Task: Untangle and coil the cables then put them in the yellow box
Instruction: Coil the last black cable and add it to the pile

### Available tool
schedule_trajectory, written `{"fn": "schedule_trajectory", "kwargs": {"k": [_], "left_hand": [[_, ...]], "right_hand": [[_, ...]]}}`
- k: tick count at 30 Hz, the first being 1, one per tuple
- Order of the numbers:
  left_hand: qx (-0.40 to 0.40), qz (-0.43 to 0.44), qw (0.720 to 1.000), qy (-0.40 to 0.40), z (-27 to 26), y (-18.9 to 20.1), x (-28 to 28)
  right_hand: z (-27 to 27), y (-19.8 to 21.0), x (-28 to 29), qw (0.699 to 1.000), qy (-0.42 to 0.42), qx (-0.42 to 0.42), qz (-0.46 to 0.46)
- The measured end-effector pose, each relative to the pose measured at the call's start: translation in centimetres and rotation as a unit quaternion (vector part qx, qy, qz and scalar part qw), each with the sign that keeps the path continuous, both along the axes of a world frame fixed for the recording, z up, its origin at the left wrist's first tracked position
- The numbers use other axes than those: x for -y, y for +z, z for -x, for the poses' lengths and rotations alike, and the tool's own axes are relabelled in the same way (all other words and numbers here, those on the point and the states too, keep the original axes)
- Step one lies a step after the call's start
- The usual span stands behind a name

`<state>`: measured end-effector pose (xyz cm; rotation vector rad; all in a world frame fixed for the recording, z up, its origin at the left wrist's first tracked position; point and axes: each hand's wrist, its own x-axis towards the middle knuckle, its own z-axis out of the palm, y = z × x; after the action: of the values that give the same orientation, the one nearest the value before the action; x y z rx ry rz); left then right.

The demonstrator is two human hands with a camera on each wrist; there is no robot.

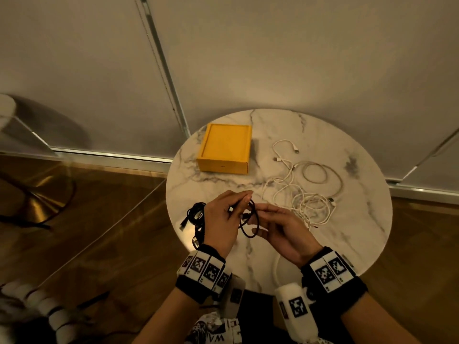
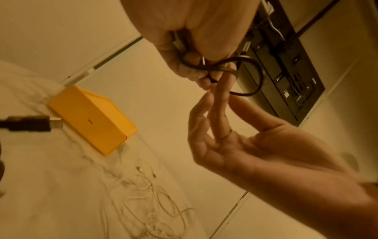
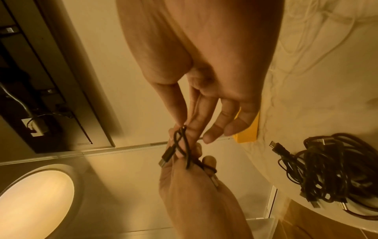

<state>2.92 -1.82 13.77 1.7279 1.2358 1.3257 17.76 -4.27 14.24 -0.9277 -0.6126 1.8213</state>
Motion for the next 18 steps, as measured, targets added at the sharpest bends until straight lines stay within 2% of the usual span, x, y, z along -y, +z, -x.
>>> {"fn": "schedule_trajectory", "kwargs": {"k": [3,6,10,14,18], "left_hand": [[-0.012,-0.034,0.999,-0.002,0.2,0.0,-0.2],[-0.007,-0.004,1.000,0.002,0.0,-0.3,-0.1],[-0.002,0.039,0.999,-0.019,0.3,0.4,0.0],[-0.035,0.067,0.993,-0.089,1.7,1.6,0.3],[-0.129,0.056,0.986,-0.084,3.4,1.1,0.3]], "right_hand": [[0.2,0.8,0.1,0.999,0.050,0.006,-0.019],[0.8,1.4,0.4,0.985,0.101,0.137,-0.041],[0.8,1.9,0.2,0.941,0.105,0.301,-0.110],[-0.1,2.4,0.2,0.922,0.085,0.336,-0.172],[0.2,1.9,0.5,0.914,0.114,0.349,-0.174]]}}
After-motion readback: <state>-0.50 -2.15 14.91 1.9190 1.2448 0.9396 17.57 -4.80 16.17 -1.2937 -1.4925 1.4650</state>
